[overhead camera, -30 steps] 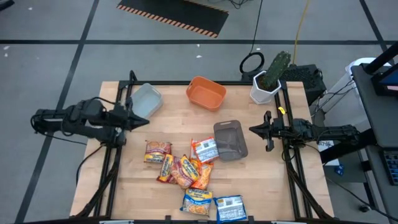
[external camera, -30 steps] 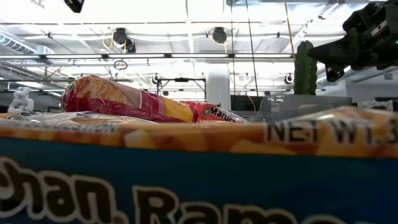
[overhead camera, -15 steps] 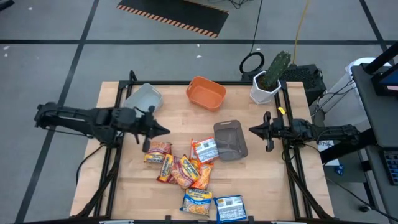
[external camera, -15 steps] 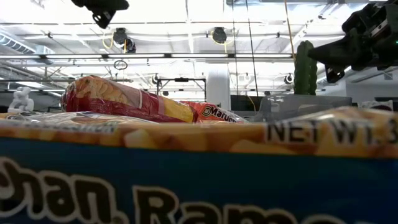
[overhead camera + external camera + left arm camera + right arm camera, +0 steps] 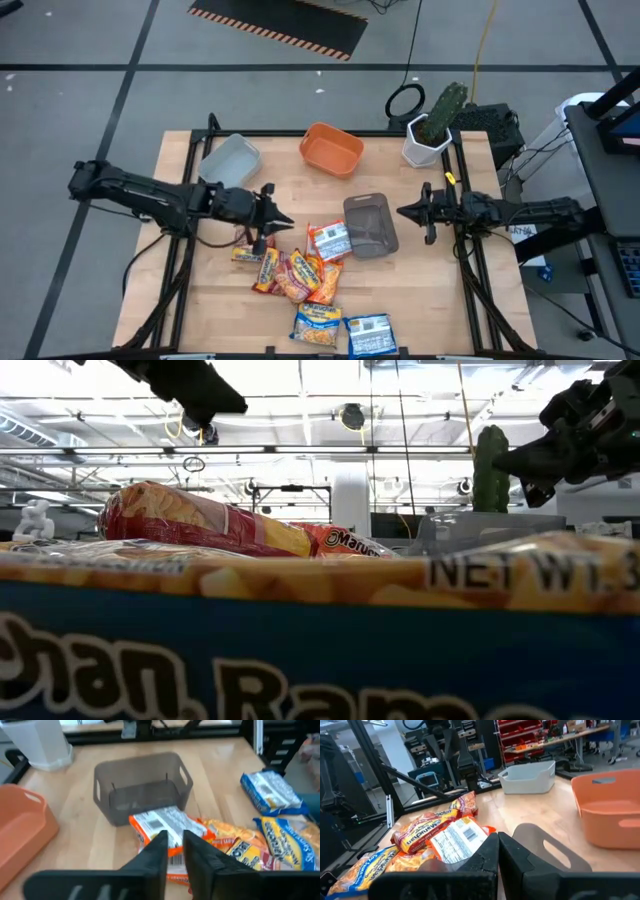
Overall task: Sort Maruchan noodles
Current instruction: Put the right orange noodle pack into the black bin
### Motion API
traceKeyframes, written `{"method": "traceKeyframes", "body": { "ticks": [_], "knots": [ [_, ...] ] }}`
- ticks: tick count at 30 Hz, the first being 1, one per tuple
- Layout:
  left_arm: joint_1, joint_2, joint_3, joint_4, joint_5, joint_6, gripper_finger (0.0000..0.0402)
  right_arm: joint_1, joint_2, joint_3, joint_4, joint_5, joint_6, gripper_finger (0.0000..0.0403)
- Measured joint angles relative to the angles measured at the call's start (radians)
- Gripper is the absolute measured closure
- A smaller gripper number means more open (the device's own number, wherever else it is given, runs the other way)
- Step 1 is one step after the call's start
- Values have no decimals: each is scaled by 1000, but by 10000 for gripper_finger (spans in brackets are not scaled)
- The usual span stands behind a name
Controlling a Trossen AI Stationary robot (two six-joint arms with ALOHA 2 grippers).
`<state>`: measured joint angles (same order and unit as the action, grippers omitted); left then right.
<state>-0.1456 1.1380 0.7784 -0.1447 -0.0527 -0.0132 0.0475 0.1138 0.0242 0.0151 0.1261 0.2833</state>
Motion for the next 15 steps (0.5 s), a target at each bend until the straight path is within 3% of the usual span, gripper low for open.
{"method": "traceKeyframes", "body": {
  "ticks": [6, 15],
  "knots": [
    [-26, 79, 0, -9, 1, -20, 279, 0, 35, 0, 1, 0, 16, 403],
    [-37, 216, 0, 39, 1, -45, 274, 0, 74, 0, 2, 1, 4, 403]
  ]
}}
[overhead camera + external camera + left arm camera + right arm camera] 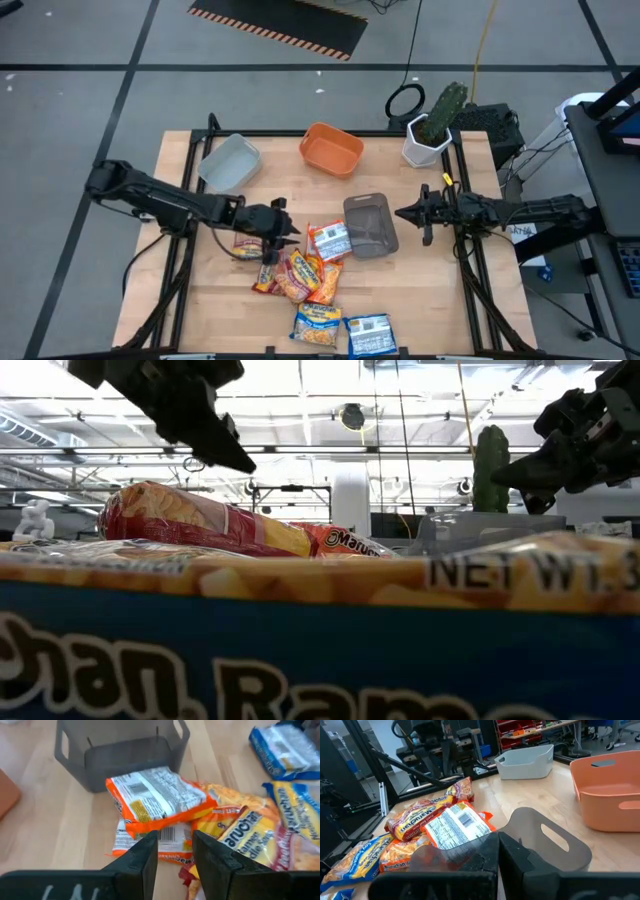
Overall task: Sort Maruchan noodles
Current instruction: Put the right orange noodle pack into the black bin
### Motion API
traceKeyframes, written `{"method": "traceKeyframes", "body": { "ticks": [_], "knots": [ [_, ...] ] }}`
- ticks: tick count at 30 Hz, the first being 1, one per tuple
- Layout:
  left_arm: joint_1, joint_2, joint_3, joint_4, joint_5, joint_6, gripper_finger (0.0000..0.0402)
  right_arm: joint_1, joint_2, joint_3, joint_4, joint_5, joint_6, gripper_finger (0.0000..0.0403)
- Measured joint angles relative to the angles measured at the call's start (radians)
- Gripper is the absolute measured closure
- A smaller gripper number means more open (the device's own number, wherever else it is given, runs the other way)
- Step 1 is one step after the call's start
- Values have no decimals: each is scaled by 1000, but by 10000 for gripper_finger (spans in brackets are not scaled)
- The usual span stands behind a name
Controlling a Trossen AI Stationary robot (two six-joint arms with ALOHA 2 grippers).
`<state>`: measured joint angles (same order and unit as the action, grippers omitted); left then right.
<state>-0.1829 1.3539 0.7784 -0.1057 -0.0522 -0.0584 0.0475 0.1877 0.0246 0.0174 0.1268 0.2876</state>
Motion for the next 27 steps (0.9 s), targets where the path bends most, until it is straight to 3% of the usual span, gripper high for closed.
{"method": "traceKeyframes", "body": {
  "ticks": [4, 14, 27],
  "knots": [
    [10, 60, 0, 39, -14, 24, 258, 0, 16, 0, 2, 0, 14, 403],
    [54, 155, 0, 109, -52, 48, 169, 0, 49, 0, 13, 0, 19, 403],
    [89, 268, -1, 213, -28, 149, 165, 0, 88, 0, 17, -17, 52, 403]
  ]
}}
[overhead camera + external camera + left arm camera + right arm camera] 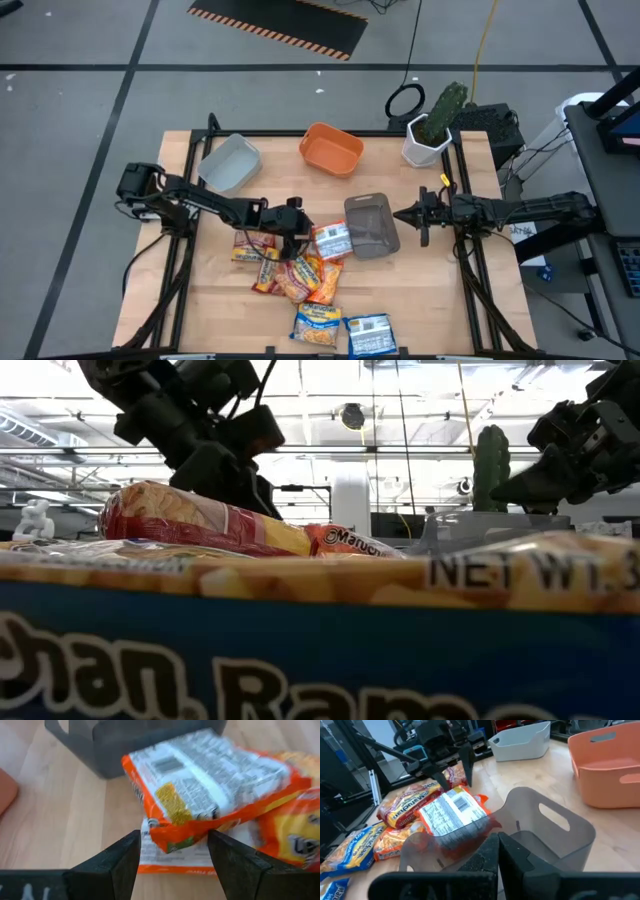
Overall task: Sort Maruchan noodles
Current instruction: Put the right orange noodle pack into the black bin
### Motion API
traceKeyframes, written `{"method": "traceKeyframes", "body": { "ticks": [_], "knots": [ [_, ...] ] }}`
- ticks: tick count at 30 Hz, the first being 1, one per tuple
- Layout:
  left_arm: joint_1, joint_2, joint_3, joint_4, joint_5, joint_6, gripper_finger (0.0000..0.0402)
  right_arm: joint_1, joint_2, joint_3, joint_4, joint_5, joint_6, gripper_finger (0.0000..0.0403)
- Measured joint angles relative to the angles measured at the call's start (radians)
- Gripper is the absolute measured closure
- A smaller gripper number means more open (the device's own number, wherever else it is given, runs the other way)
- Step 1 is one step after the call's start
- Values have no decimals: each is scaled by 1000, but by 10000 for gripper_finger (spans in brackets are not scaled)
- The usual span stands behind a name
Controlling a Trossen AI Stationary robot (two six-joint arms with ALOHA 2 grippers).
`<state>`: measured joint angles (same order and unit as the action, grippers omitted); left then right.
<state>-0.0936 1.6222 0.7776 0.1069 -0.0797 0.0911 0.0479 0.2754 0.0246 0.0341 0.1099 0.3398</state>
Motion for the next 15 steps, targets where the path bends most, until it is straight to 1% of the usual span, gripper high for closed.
{"method": "traceKeyframes", "body": {
  "ticks": [4, 6, 10, 15],
  "knots": [
    [-4, -2, 0, 13, 0, 43, 169, 0, 3, 0, 0, -8, 1, 403],
    [-10, -2, 0, 29, 13, 64, 183, 0, 3, 0, 0, -7, 7, 403],
    [-13, -2, 0, 59, 72, 88, 234, 0, 3, 0, 0, -8, 8, 403],
    [-13, -2, 0, 57, 80, 107, 308, 0, 3, 0, 0, -8, 18, 403]
  ]
}}
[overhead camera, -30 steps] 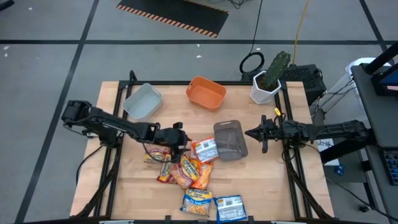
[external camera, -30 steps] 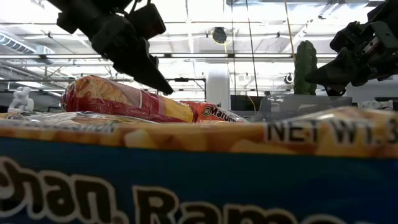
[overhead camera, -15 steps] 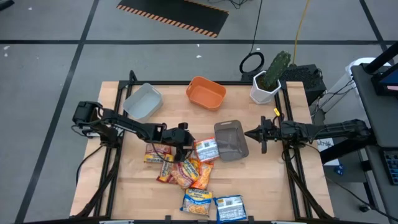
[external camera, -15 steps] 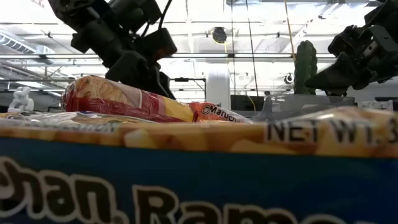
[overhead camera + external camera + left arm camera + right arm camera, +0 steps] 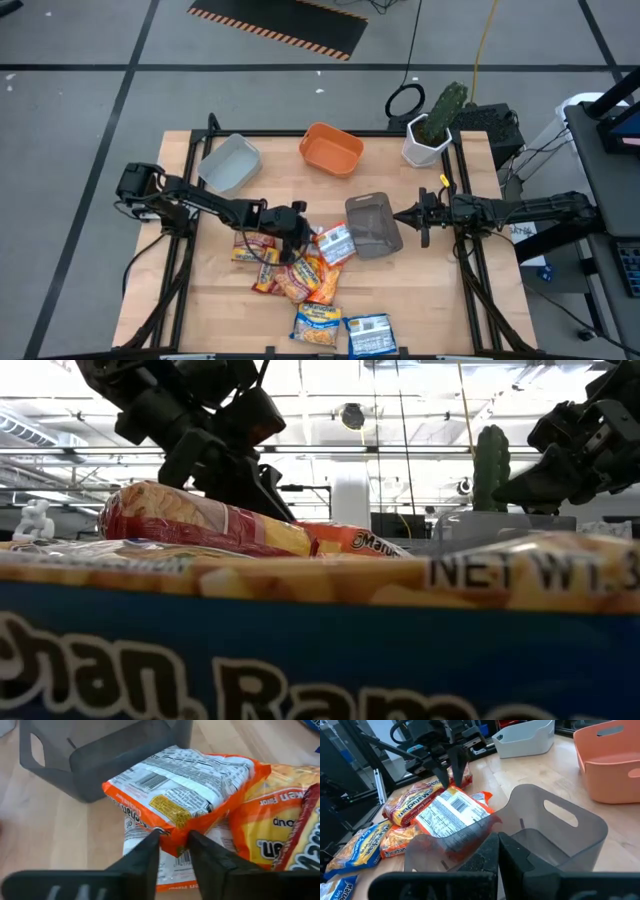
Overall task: Sort Maruchan noodles
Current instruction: Put the right orange noodle pack into the black bin
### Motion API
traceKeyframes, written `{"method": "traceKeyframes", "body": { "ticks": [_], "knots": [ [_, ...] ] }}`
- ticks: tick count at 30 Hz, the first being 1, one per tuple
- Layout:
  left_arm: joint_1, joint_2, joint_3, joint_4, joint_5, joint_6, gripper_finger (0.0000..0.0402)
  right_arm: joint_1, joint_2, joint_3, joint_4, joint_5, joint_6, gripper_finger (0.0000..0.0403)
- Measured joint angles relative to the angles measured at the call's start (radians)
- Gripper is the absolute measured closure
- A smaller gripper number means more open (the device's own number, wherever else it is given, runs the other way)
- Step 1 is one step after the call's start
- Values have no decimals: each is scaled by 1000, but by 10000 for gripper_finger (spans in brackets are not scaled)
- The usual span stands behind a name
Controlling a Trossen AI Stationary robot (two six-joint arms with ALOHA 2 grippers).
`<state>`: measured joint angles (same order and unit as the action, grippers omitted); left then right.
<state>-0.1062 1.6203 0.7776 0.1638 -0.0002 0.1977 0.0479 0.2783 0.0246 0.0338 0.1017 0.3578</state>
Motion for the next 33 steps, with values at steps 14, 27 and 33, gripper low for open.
{"method": "traceKeyframes", "body": {
  "ticks": [14, 27, 33],
  "knots": [
    [0, -34, -1, 70, 0, 129, 398, 0, 0, 0, 173, 0, 128, 403],
    [9, -364, 0, -34, -69, 291, 400, 1, 91, 32, 429, 4, 128, 403],
    [9, -435, 0, -24, -81, 341, 401, 1, 271, 189, 421, 6, 118, 403]
  ]
}}
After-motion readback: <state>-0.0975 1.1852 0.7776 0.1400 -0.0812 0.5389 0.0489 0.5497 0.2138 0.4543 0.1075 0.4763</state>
